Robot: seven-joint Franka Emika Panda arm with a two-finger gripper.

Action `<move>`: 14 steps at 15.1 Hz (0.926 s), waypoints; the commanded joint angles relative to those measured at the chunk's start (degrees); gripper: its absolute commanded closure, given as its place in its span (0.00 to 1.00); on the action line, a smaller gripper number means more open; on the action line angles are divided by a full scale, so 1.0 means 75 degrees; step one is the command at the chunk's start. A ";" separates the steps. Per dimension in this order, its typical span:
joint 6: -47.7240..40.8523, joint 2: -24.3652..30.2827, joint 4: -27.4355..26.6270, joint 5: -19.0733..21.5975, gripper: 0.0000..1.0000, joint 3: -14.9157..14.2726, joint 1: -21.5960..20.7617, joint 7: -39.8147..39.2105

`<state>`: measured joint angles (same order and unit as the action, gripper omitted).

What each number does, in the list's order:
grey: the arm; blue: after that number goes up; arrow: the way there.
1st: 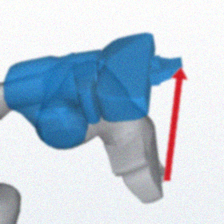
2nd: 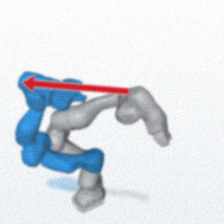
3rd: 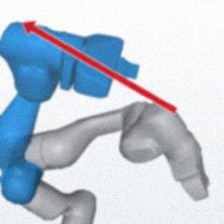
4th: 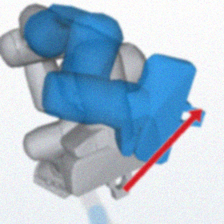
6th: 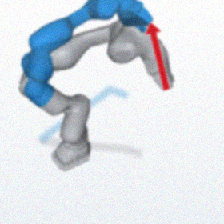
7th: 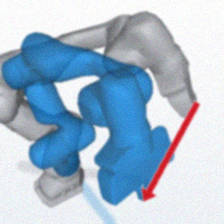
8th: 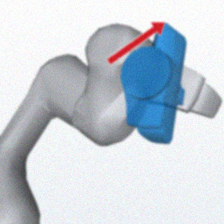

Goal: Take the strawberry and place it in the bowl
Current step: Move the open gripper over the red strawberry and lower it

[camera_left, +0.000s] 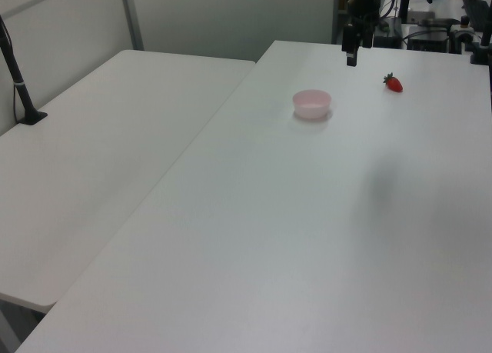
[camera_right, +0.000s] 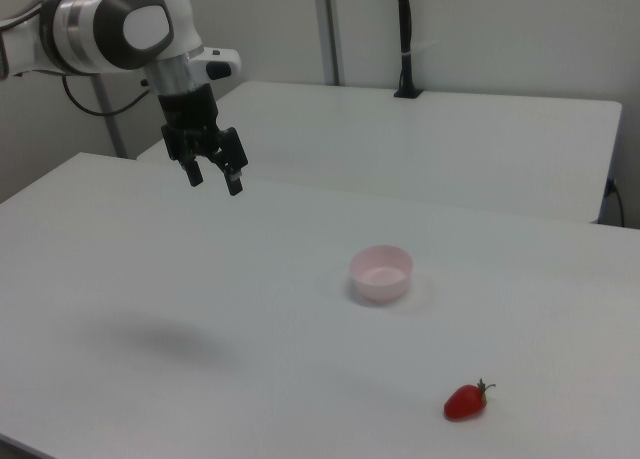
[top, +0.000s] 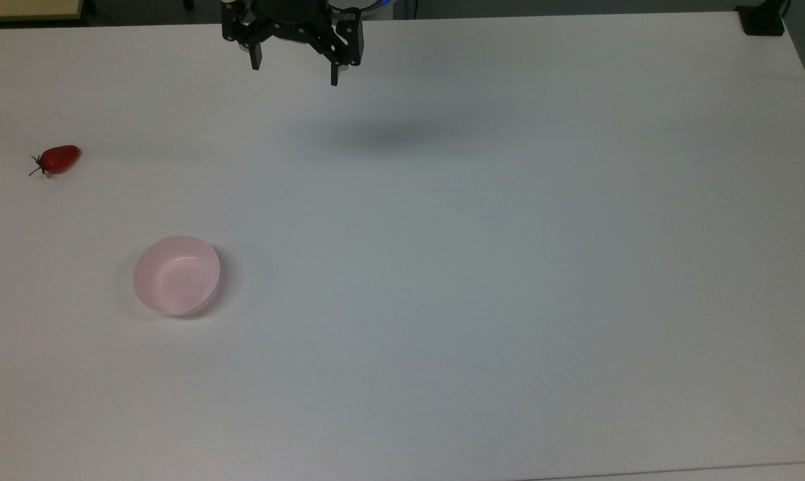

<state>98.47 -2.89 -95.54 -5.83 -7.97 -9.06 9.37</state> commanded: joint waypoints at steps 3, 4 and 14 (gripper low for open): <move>-0.0052 0.0222 -0.0223 0.0086 0.00 -0.0156 -0.0045 -0.0206; -0.0051 0.0222 -0.0223 0.0086 0.00 -0.0156 -0.0045 -0.0276; 0.0544 0.0023 -0.0176 0.0378 0.00 -0.0156 0.1053 -0.1143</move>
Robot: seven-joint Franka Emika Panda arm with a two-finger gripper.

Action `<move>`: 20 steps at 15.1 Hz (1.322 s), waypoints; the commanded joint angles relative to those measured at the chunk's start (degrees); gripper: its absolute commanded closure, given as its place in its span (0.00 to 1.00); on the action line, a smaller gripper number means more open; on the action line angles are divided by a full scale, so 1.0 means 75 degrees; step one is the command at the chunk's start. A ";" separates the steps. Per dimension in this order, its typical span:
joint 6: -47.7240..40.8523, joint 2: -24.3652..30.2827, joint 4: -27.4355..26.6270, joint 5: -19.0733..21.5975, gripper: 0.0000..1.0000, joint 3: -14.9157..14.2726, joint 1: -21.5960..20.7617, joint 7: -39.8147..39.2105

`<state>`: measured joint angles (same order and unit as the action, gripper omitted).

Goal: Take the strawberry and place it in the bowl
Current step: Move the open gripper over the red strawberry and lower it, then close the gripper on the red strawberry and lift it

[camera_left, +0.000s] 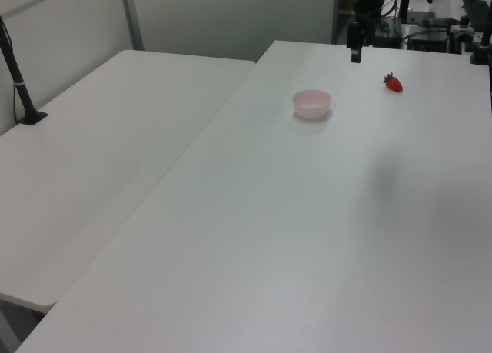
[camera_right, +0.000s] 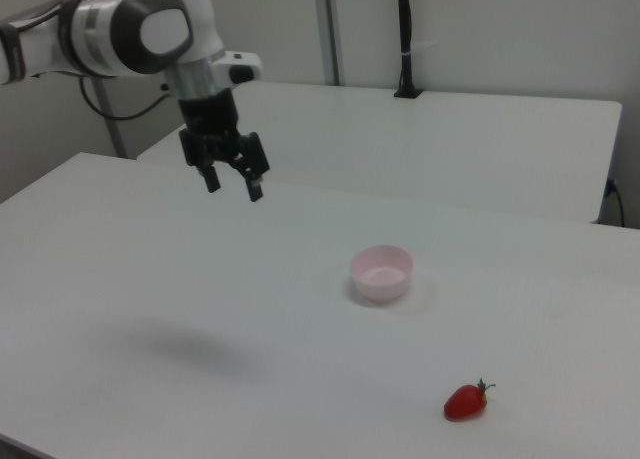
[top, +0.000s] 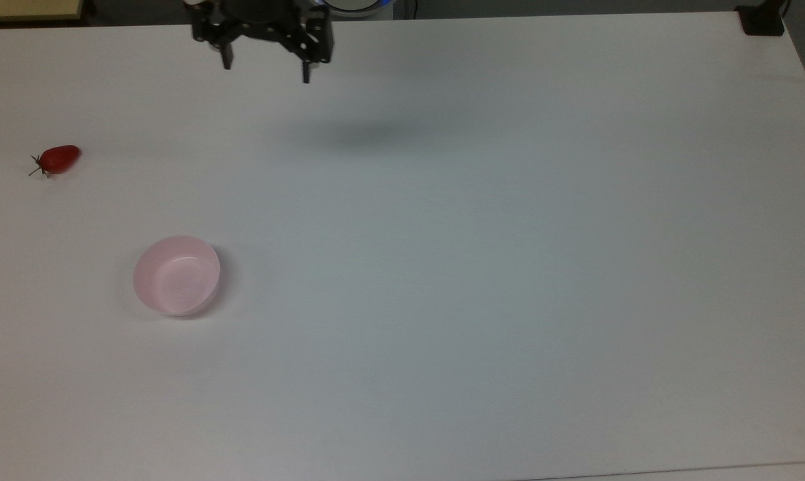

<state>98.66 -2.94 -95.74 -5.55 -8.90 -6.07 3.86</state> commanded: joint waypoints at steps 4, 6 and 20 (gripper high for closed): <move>0.1270 -0.0568 -0.0137 0.0518 0.00 -0.0044 0.2096 -0.0410; 0.1481 -0.0919 -0.0125 0.0483 0.00 -0.0044 0.2659 -0.0410; 0.3591 -0.3018 -0.0137 0.0389 0.03 -0.0044 0.4372 -0.0398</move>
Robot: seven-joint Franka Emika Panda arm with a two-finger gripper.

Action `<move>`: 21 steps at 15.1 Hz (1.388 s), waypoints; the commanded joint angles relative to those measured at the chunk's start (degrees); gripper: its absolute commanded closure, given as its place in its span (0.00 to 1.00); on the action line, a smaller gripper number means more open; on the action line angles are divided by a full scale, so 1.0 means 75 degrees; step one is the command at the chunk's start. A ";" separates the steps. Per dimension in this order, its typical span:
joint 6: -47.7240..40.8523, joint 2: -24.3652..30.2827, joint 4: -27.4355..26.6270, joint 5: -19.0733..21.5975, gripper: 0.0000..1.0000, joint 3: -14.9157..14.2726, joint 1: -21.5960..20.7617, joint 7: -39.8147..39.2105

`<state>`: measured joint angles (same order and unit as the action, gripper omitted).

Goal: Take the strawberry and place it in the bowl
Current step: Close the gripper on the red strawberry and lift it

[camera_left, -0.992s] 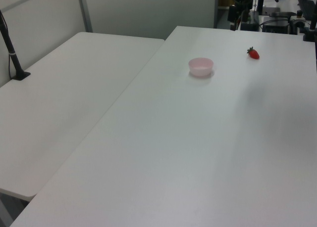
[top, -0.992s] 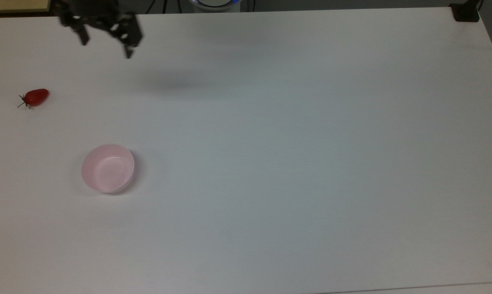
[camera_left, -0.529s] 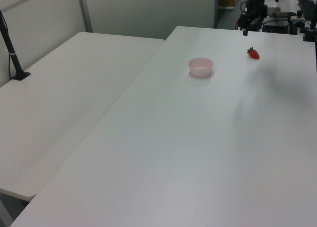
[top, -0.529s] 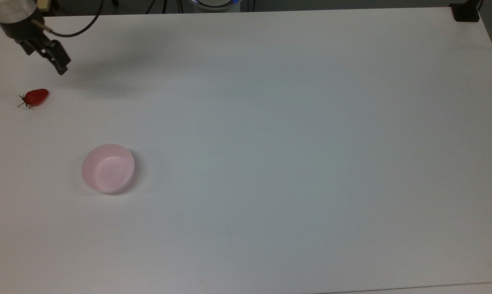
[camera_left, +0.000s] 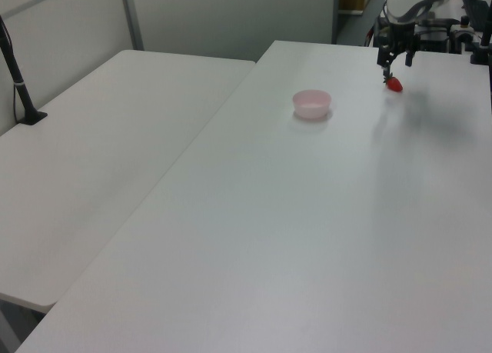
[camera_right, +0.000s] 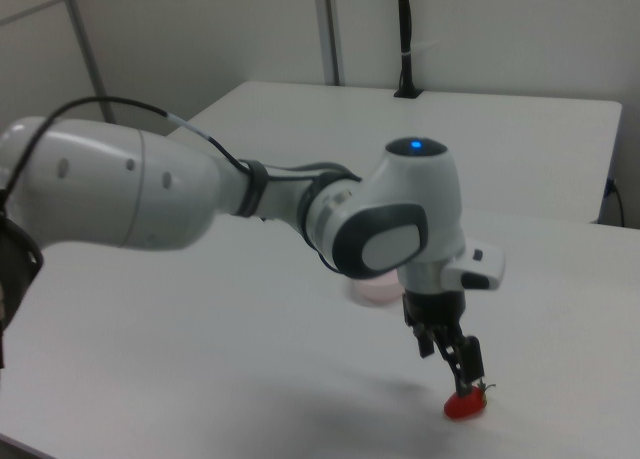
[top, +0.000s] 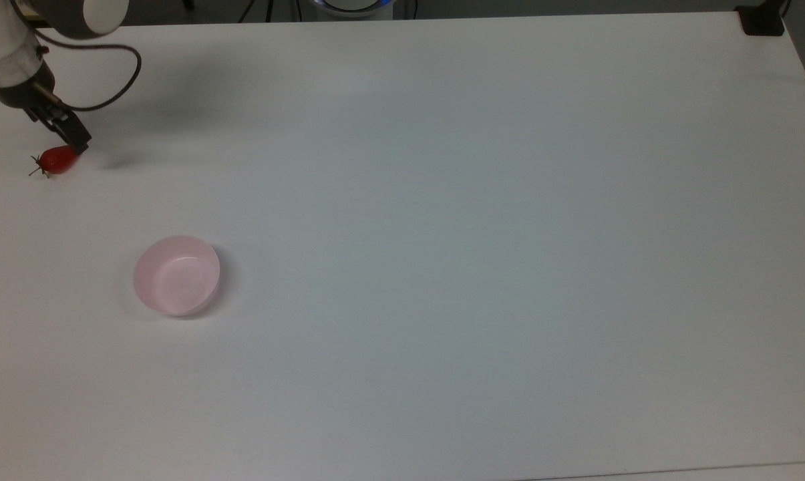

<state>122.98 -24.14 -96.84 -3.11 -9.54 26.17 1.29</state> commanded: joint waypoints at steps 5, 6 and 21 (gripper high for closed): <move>0.0864 -0.0554 0.0021 0.0064 0.14 0.0054 0.0074 0.0027; 0.0934 -0.0648 0.0021 0.0064 0.14 0.0054 0.0062 0.0027; 0.0454 -0.0485 0.1017 0.0228 0.66 0.0498 -0.0511 0.1220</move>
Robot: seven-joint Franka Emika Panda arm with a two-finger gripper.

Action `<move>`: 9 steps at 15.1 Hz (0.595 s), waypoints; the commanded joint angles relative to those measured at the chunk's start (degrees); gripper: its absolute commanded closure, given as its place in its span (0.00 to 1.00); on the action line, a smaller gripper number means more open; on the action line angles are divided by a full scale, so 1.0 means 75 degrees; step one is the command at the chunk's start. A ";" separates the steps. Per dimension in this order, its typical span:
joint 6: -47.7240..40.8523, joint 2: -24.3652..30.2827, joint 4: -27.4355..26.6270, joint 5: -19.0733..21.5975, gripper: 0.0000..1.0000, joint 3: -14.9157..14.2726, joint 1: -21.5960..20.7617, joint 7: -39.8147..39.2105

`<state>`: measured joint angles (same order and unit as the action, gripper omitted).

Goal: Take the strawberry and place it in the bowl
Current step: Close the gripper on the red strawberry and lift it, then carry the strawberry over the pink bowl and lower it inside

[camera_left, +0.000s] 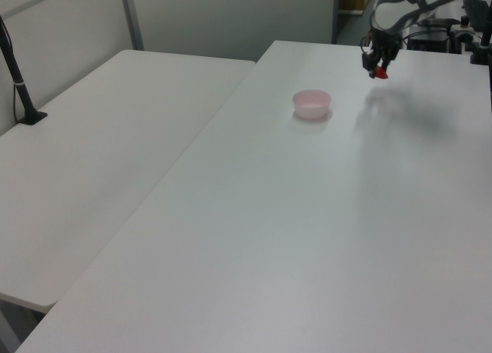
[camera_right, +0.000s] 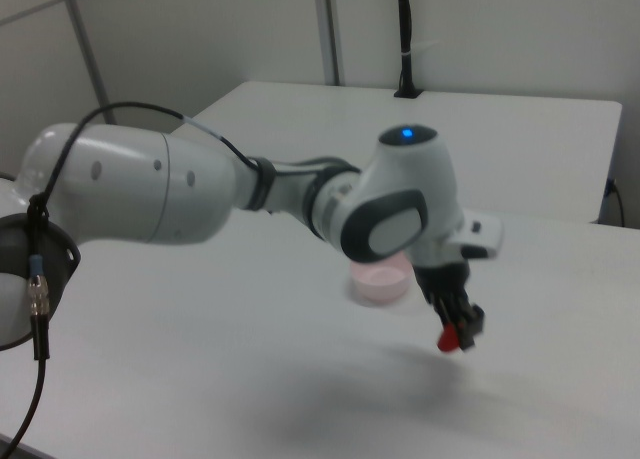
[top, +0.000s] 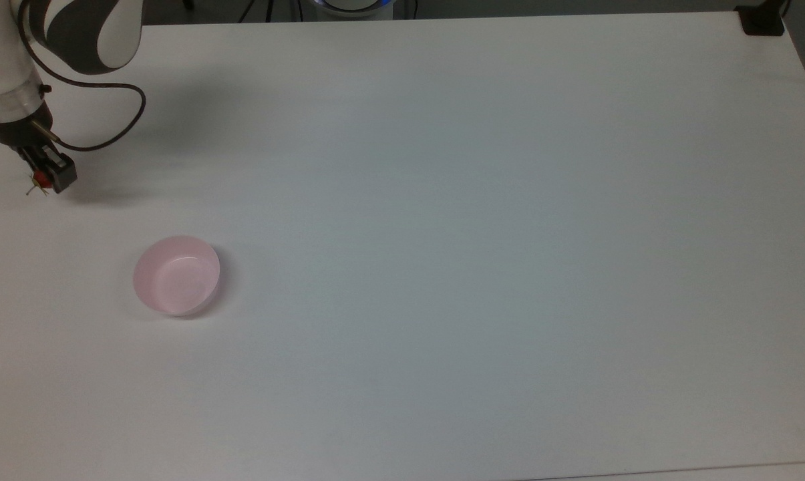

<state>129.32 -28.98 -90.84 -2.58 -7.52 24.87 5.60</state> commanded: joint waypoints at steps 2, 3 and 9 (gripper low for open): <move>-0.0367 0.0150 0.0369 0.0156 0.66 0.0381 -0.0502 0.1288; -0.0332 0.0138 0.0451 0.0145 0.66 0.0416 -0.0573 0.1582; 0.0298 0.0045 0.0546 0.0133 0.66 0.0580 -0.1392 0.2544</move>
<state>128.26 -28.54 -86.59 -2.44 -2.86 16.84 22.00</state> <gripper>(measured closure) 0.559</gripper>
